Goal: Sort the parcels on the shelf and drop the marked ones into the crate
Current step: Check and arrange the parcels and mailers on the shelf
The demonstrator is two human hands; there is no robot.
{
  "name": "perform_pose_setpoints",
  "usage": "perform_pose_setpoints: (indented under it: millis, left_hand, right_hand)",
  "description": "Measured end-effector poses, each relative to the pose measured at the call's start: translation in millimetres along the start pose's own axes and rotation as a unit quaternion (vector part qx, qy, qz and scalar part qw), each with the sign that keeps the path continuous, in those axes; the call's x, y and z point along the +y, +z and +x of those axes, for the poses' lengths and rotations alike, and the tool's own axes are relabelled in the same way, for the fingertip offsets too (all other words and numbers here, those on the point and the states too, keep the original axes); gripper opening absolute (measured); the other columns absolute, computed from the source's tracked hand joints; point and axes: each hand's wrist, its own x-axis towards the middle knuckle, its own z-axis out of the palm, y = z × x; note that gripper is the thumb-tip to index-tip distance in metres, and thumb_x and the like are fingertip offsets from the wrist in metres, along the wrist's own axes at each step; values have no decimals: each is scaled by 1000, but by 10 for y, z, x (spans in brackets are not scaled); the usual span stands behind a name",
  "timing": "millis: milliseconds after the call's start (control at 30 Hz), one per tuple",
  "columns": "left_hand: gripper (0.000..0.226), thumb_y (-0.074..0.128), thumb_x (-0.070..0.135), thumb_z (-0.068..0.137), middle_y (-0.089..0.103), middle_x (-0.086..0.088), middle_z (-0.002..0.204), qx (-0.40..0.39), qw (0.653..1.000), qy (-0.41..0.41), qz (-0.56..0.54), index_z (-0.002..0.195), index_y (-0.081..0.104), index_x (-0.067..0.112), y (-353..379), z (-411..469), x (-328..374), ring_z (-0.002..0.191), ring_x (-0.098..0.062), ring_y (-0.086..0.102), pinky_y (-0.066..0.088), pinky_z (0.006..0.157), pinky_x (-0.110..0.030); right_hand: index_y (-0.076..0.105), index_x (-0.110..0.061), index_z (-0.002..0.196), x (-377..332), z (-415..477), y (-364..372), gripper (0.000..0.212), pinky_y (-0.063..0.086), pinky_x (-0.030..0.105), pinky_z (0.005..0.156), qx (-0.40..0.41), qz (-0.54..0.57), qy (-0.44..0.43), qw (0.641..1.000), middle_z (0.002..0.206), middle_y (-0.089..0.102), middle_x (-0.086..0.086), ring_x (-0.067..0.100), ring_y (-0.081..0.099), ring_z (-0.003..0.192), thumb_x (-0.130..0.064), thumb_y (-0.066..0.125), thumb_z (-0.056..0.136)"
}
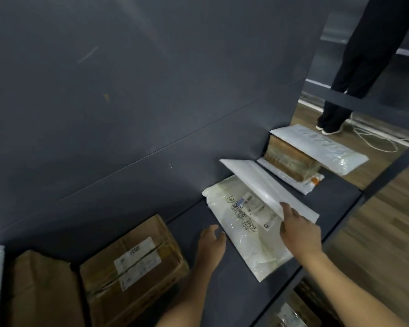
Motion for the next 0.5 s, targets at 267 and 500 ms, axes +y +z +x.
perform_pose_setpoints:
  millis: [267,500]
  left_hand:
    - [33,48,39,96,55,6,129,-21,987,76,-142,124,54,22,-157,-380,383,114,-8,54,42,94,-24]
    - [45,65,27,78,69,-6,119,-89,910,121,-386,121,61,15,-285,-1064,451,110,-21,65,53,92,-39]
  right_hand:
    - [50,-19,118,760,-421,-1201,28,44,25,63,56,566,42,822,103,60,-3,7,57,83,-5,47,95]
    - [55,-18,123,962,-841,-1015,35,55,31,69,-107,761,59,637,107,70,1,18,67,93,-2,45,94]
